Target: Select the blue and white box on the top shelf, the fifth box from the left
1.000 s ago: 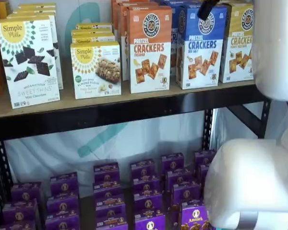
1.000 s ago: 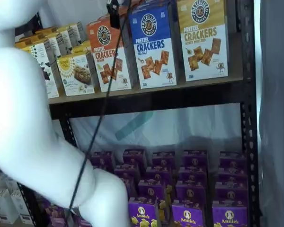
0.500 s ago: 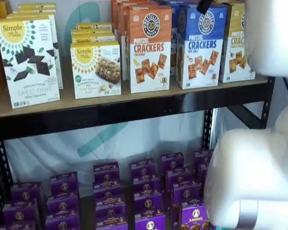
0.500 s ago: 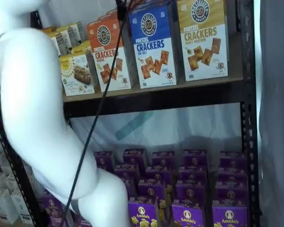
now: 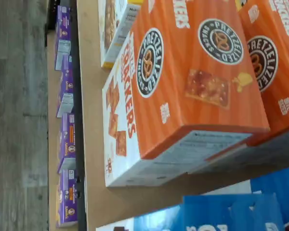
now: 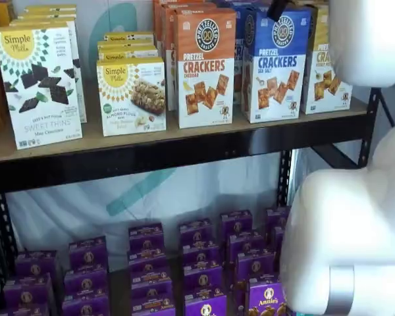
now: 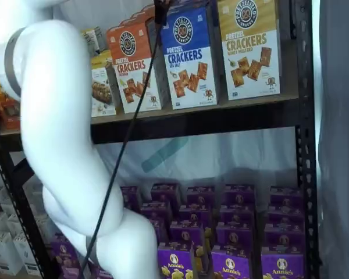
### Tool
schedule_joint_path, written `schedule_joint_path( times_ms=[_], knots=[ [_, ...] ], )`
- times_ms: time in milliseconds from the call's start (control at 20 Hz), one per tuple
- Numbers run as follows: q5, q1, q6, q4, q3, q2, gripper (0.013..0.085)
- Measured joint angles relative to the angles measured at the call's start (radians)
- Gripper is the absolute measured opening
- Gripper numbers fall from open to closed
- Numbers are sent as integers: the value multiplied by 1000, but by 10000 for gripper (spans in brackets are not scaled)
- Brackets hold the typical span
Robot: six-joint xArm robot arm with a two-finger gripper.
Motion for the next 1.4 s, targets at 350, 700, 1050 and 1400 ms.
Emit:
schedule_joint_path(
  times_ms=[350, 700, 1050, 1400],
  knots=[
    [-21, 12, -10, -25, -31, 56, 850],
    [-10, 25, -18, -65, -70, 108, 850],
    [70, 39, -16, -121, -157, 176, 850],
    [183, 58, -2, -171, -259, 239, 850]
  ],
)
